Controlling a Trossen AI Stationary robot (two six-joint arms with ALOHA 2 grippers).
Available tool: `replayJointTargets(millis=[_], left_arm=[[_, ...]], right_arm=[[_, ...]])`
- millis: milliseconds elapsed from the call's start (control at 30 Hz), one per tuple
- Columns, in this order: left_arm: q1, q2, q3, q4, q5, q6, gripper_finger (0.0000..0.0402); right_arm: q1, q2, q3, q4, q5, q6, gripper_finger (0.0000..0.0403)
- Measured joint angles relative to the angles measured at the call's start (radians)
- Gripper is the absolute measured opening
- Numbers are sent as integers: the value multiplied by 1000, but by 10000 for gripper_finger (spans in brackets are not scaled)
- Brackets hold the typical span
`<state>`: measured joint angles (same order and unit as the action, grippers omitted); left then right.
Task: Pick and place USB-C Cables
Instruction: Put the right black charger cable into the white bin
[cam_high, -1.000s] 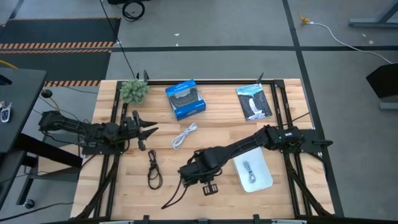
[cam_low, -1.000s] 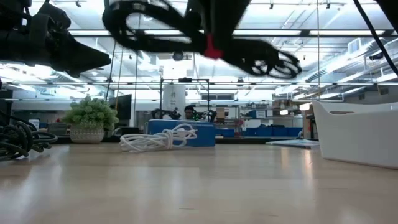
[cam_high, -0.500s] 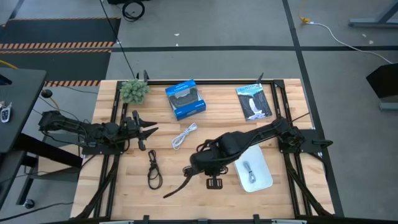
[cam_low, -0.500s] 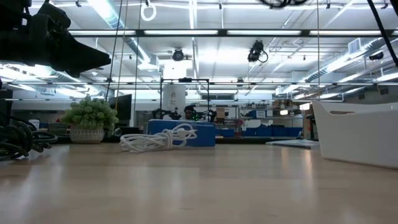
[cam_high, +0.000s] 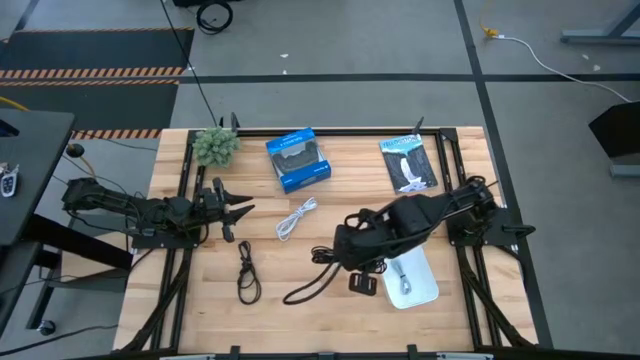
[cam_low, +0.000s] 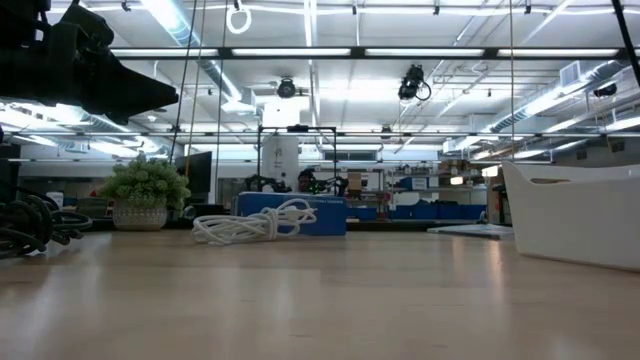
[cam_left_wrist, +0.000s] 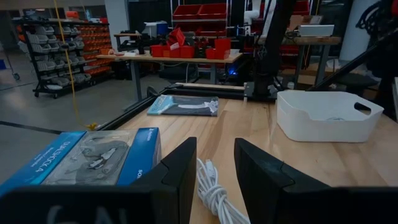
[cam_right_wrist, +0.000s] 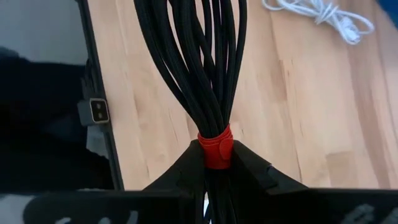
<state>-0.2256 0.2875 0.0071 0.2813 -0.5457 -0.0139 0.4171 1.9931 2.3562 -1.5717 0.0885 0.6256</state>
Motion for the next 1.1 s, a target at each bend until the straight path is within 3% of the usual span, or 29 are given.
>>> replayJointTargets(millis=[567, 867, 1100], left_arm=[[0, 0, 0, -1, 0, 0, 117], [0, 0, 0, -1, 0, 0, 117], [0, 0, 0, -1, 0, 0, 117]], right_arm=[[89, -47, -21, 2, 141, 106, 64], [123, -81, -197, 2, 139, 195, 64], [139, -182, -410, 2, 119, 385, 64]])
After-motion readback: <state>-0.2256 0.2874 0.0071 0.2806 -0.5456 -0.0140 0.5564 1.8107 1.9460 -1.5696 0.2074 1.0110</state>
